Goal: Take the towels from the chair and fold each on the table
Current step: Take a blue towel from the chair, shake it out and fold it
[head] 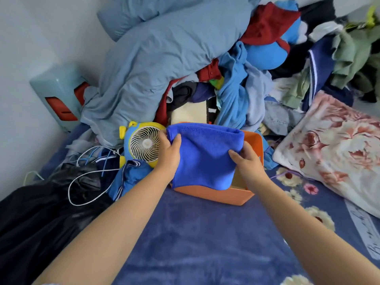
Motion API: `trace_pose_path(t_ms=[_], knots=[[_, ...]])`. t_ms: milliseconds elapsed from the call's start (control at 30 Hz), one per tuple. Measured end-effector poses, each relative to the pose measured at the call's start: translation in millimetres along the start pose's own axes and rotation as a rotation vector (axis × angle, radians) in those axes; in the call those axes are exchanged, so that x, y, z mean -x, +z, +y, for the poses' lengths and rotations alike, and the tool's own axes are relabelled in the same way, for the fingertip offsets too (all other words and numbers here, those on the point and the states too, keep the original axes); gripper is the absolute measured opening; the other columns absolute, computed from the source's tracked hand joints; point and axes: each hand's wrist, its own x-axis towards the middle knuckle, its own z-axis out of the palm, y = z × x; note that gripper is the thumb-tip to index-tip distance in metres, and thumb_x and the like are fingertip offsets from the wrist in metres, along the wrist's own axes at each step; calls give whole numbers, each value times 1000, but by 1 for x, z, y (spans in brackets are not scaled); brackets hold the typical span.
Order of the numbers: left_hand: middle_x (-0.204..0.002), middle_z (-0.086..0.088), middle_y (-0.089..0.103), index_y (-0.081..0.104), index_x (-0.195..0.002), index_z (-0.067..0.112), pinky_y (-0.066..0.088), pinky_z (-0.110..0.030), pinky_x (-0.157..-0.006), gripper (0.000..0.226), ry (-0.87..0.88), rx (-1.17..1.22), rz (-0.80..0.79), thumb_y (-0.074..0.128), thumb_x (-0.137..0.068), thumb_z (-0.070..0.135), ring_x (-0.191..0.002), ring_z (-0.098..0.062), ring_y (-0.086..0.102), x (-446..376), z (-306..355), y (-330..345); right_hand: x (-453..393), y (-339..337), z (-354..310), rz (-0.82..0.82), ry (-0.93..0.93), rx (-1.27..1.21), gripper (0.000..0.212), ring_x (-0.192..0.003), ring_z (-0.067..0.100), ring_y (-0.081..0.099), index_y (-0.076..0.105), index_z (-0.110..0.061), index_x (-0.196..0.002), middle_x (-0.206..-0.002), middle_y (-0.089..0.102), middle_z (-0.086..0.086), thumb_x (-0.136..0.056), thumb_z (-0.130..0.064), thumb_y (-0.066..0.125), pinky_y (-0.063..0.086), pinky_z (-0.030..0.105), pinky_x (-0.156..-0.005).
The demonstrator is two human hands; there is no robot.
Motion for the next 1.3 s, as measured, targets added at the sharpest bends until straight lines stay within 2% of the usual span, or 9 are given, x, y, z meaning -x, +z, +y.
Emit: trace_pose_path(t_ms=[167,267,433,767,967,1067,1100,1233,1300], knots=[[-111,-1,45,35,-126,11,37,-38,-103,28,3,-58,-15,39,-99,14,-117,-26,48,-88,-24,27,-79,14,25,29,-21,46,29,-85,-6,51,45,-30,-97,-91,54,-17,-94,-1,43,44,11,-73],[-115,-9,49,36,-125,4,34,-22,-85,28,28,-174,-35,38,-99,14,-114,-25,48,-125,-54,43,-115,18,57,60,57,42,26,-90,2,52,45,-28,-101,-95,55,-13,-95,-2,42,44,16,-79],[-127,-13,53,40,-128,9,37,-33,-91,34,-60,-555,-78,37,-99,25,-116,-30,50,-173,-126,67,-175,26,134,104,349,89,22,-110,26,53,47,-11,-118,-115,54,5,-96,-8,43,44,43,-95],[-126,-18,50,38,-126,1,44,-43,-82,36,-64,-1222,-250,31,-102,28,-112,-36,55,-225,-246,104,-243,42,242,52,738,331,37,-119,38,48,38,-2,-131,-133,46,18,-96,-14,42,46,52,-94],[-136,-19,45,15,-146,3,45,-38,-85,58,-52,-1297,-313,40,-99,26,-112,-33,57,-240,-277,105,-251,46,264,2,663,571,42,-120,35,47,35,4,-131,-133,46,21,-98,-21,40,41,35,-88],[-105,-16,67,57,-124,4,52,-24,-57,57,177,-1425,-261,73,-71,18,-80,-21,70,-241,-287,100,-246,52,266,-28,541,912,42,-114,36,51,35,4,-128,-127,51,21,-98,-26,38,40,35,-79],[-95,-11,70,67,-112,7,50,-20,-50,46,276,-1474,-270,68,-66,11,-73,-18,70,-240,-290,96,-242,54,266,-12,465,1052,42,-116,36,50,34,2,-128,-127,50,20,-98,-27,39,41,38,-83],[-105,-11,71,71,-103,6,57,-33,-75,44,653,-1446,-345,37,-75,10,-95,-26,70,-230,-304,87,-231,54,273,-7,-7,1373,39,-113,39,56,55,1,-119,-124,56,24,-86,-17,46,49,48,-85],[-120,-16,65,66,-113,1,51,-38,-91,46,629,-1410,-390,37,-83,22,-113,-28,62,-222,-305,85,-228,53,278,-172,-51,1407,52,-130,36,43,51,-4,-128,-140,43,23,-86,-29,33,40,52,-99]])
